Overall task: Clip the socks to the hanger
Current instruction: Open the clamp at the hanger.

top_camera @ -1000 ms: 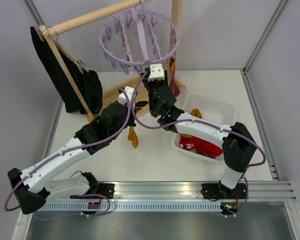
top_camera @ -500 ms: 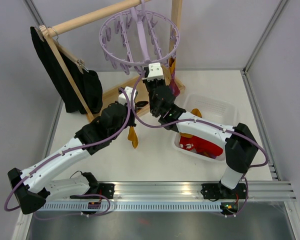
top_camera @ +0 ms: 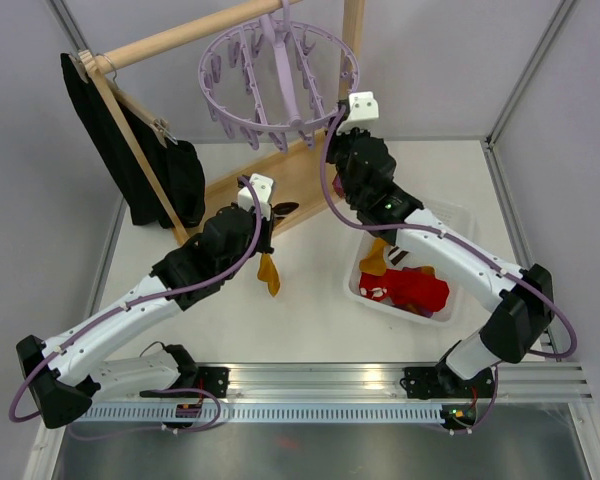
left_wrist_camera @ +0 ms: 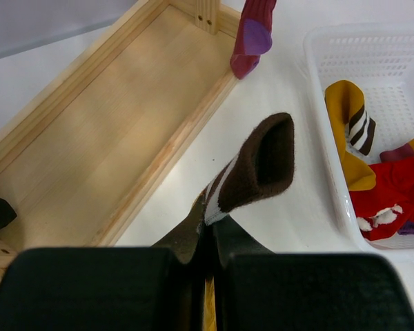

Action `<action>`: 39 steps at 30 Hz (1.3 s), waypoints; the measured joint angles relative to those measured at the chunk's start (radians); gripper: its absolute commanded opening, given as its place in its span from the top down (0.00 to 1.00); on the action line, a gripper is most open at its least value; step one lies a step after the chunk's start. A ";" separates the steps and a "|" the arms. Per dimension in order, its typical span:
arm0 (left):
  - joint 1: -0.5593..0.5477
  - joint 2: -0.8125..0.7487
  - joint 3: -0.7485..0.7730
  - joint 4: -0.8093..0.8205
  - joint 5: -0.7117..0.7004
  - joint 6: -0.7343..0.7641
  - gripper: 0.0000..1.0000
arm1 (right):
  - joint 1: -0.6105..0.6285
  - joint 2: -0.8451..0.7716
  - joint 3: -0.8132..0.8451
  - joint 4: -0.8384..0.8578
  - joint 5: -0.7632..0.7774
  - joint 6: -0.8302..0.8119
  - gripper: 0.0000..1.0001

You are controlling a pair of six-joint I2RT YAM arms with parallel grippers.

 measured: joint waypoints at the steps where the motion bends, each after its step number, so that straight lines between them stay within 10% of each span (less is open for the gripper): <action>1: 0.000 0.000 0.000 0.001 0.002 0.000 0.98 | -0.018 -0.005 0.006 -0.017 -0.029 0.024 0.79; 22: 0.000 0.000 0.000 0.014 0.024 -0.001 0.98 | -0.207 -0.012 0.019 -0.124 -0.441 0.159 0.51; 39: 0.000 0.000 0.000 0.014 0.024 -0.001 0.98 | -0.215 -0.012 0.019 -0.122 -0.539 0.110 0.48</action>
